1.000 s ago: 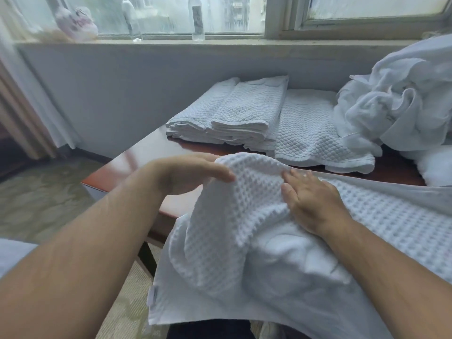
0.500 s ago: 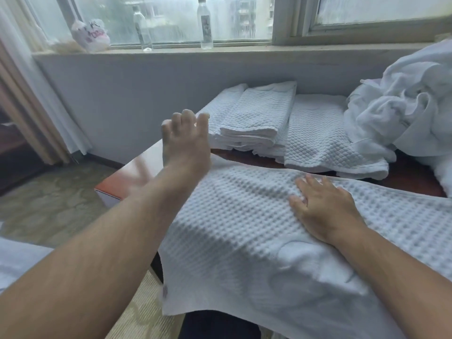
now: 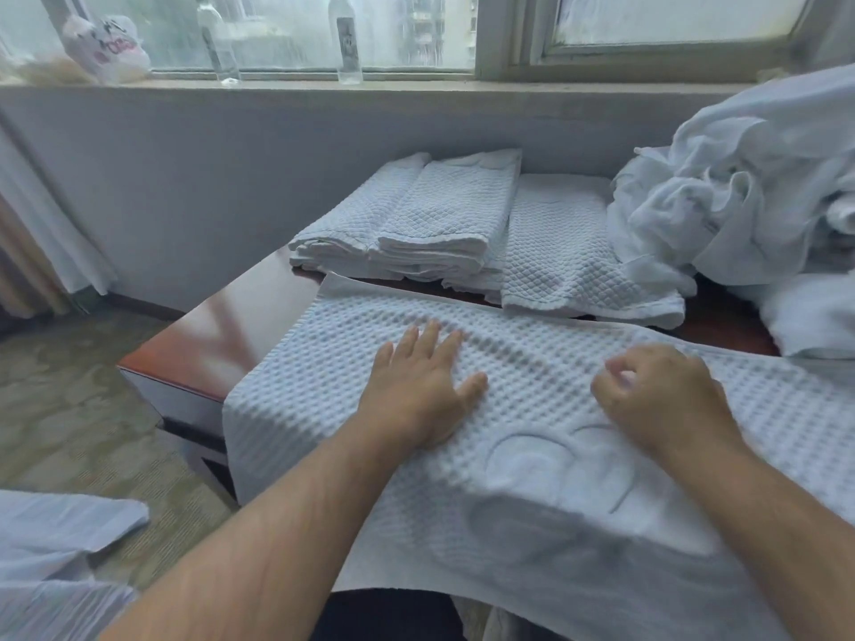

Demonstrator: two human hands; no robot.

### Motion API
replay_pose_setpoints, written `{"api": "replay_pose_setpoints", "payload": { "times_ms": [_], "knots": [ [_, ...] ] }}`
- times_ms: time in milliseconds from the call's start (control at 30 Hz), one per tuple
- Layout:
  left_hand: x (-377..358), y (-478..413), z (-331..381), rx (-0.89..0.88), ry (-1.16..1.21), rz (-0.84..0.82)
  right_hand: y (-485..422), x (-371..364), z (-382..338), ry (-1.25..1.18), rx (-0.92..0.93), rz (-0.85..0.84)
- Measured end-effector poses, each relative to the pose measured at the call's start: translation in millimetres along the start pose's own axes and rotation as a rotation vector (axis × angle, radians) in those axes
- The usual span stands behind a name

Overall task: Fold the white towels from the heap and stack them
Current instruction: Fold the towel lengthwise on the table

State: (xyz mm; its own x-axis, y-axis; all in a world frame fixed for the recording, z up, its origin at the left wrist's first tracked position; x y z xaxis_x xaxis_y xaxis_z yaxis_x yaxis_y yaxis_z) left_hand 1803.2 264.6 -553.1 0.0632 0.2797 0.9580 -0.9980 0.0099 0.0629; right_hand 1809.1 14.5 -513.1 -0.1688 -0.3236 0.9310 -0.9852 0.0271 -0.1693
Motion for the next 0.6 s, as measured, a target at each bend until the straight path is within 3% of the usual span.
{"api": "replay_pose_setpoints", "payload": {
  "times_ms": [67, 167, 233, 300, 400, 533, 600],
  "knots": [
    [0, -2, -2, -0.011, -0.012, 0.01, 13, 11, 46, 0.309, -0.2, -0.113],
    [-1, -2, -2, 0.028, -0.019, -0.008, 38, 24, 112, 0.349, -0.444, -0.274],
    [-3, 0, 17, 0.045, 0.004, 0.029, 48, 21, 134, 0.341, -0.46, -0.303],
    [-7, 5, 58, -0.049, 0.076, 0.094, 42, 14, 135, 0.351, -0.411, -0.283],
    [-32, 15, 133, -0.238, 0.191, -0.022, 27, 9, 134, 0.334, -0.38, -0.265],
    [-44, 2, 151, -0.239, 0.024, -0.038, 17, 19, 139, 0.245, -0.305, -0.207],
    [-46, -6, 148, -0.248, 0.006, -0.047, 27, 32, 162, 0.283, -0.412, -0.184]
  ]
}}
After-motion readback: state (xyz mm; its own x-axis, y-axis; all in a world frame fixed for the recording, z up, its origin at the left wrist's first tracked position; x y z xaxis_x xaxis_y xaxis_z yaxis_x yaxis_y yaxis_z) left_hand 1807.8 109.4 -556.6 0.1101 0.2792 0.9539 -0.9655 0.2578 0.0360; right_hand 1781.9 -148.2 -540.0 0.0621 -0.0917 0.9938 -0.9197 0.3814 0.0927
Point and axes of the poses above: each hand's wrist, its own y-axis away from the middle knuckle, its own x-axis out of the back of the hand, z = x × y, the point moved 6 cm from there along -y, towards the middle knuckle, and after that the axes turned 4 degrees about y, right-handed, at the moved point
